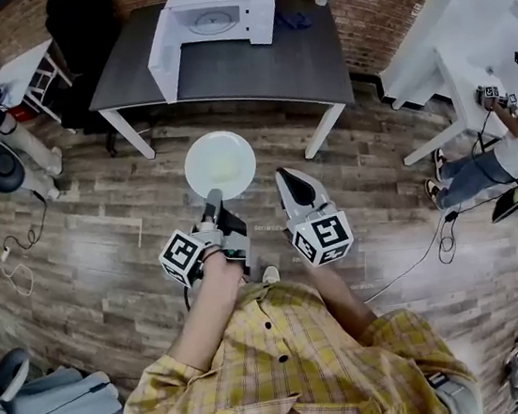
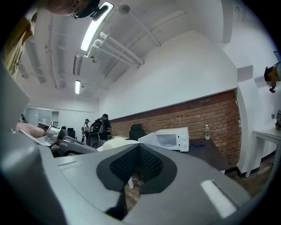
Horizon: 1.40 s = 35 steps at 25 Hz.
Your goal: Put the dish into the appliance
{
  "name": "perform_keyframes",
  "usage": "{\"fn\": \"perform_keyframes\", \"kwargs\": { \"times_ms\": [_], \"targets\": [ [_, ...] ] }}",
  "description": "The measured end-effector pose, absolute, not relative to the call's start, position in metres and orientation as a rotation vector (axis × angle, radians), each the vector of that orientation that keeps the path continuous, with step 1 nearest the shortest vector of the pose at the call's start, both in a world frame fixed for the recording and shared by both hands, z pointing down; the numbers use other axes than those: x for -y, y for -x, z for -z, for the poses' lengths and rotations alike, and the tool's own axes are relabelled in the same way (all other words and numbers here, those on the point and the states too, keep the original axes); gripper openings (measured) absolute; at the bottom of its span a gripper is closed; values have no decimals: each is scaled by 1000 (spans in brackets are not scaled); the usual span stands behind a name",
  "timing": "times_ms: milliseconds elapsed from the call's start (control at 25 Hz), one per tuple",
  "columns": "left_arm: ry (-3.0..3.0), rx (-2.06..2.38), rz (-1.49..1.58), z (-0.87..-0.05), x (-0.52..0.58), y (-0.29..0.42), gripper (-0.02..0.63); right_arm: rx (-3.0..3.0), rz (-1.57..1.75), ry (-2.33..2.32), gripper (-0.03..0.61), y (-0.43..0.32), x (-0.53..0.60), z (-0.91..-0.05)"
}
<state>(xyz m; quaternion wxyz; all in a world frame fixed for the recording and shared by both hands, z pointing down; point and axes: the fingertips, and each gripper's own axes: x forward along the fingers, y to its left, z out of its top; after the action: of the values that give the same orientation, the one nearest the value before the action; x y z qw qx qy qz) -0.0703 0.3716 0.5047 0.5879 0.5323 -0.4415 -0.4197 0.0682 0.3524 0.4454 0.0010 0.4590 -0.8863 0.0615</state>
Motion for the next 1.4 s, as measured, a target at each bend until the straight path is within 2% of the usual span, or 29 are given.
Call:
{"fn": "perform_keyframes", "kwargs": {
  "times_ms": [680,1400],
  "targets": [
    [-1237,1081,1003,-516,-355,41,11,2837,-186,-1357,3,-95,-327,-452],
    [-1237,1081,995,-535,-220,70,11,2825,-212,-1338,5,-62,-191,-471]
  ]
}}
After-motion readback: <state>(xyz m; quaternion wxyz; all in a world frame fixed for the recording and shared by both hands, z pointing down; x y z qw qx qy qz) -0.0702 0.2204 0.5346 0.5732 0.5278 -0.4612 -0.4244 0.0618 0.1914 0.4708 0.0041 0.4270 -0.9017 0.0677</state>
